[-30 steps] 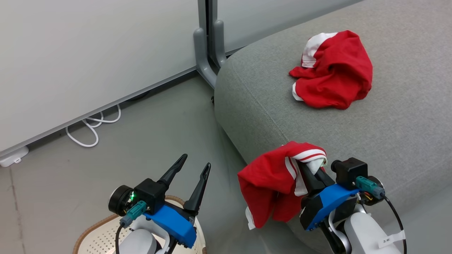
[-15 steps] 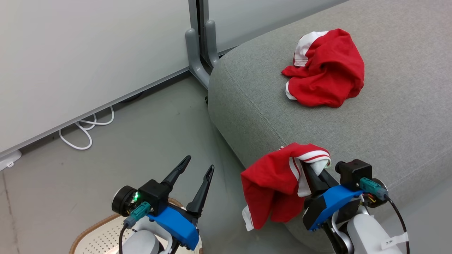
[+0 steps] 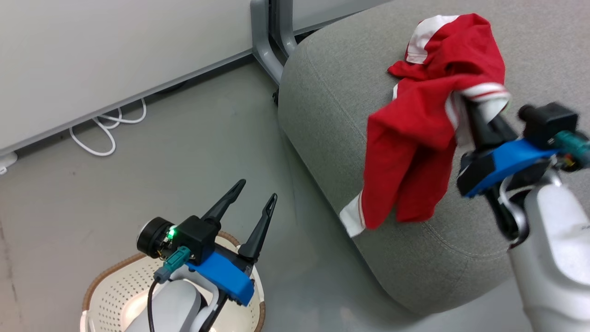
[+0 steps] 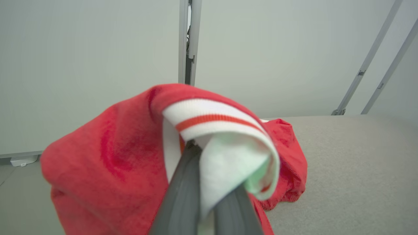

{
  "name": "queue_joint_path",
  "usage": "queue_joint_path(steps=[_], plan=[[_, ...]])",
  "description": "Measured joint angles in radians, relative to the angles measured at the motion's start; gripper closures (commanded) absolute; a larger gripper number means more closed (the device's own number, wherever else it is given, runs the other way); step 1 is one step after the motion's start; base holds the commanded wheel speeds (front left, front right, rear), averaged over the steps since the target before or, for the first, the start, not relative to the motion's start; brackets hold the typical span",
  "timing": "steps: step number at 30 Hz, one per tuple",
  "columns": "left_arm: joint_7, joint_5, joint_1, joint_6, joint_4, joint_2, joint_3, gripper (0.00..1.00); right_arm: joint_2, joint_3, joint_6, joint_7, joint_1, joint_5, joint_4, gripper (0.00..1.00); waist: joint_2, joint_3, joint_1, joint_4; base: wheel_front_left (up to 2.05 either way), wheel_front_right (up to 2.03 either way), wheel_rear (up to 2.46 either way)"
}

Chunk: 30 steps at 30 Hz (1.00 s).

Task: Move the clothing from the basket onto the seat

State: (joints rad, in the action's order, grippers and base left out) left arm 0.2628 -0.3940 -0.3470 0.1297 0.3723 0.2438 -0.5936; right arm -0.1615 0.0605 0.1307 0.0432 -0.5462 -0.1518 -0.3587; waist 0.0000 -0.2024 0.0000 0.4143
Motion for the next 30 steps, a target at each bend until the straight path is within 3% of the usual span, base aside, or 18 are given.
queue_joint_path(steps=[10, 21, 25, 30], plan=[[0.000, 0.043, -0.139, 0.000, -0.053, 0.048, -0.045, 0.00, -0.123, -0.227, 0.000, -0.113, -0.254, -0.012, 0.082, 1.00, 0.0000, -0.150, 0.0001, -0.055, 0.00, 0.00, 0.00], [0.000, 0.072, -0.223, 0.000, -0.142, 0.092, -0.034, 0.00, -0.280, -0.501, 0.000, -0.116, -0.428, -0.025, 0.067, 1.00, -0.0001, -0.317, 0.0001, -0.139, 0.00, 0.00, 0.00], [0.000, 0.089, -0.232, 0.000, -0.183, 0.101, 0.002, 0.00, -0.273, -0.555, 0.000, -0.062, -0.421, 0.002, 0.033, 1.00, 0.0000, -0.380, 0.0001, -0.163, 0.00, 0.00, 0.00], [0.000, 0.108, -0.233, 0.000, -0.213, 0.114, 0.032, 0.00, -0.190, -0.610, 0.000, 0.006, -0.373, 0.028, -0.079, 1.00, 0.0000, -0.444, 0.0003, -0.189, 0.00, 0.00, 0.00]])
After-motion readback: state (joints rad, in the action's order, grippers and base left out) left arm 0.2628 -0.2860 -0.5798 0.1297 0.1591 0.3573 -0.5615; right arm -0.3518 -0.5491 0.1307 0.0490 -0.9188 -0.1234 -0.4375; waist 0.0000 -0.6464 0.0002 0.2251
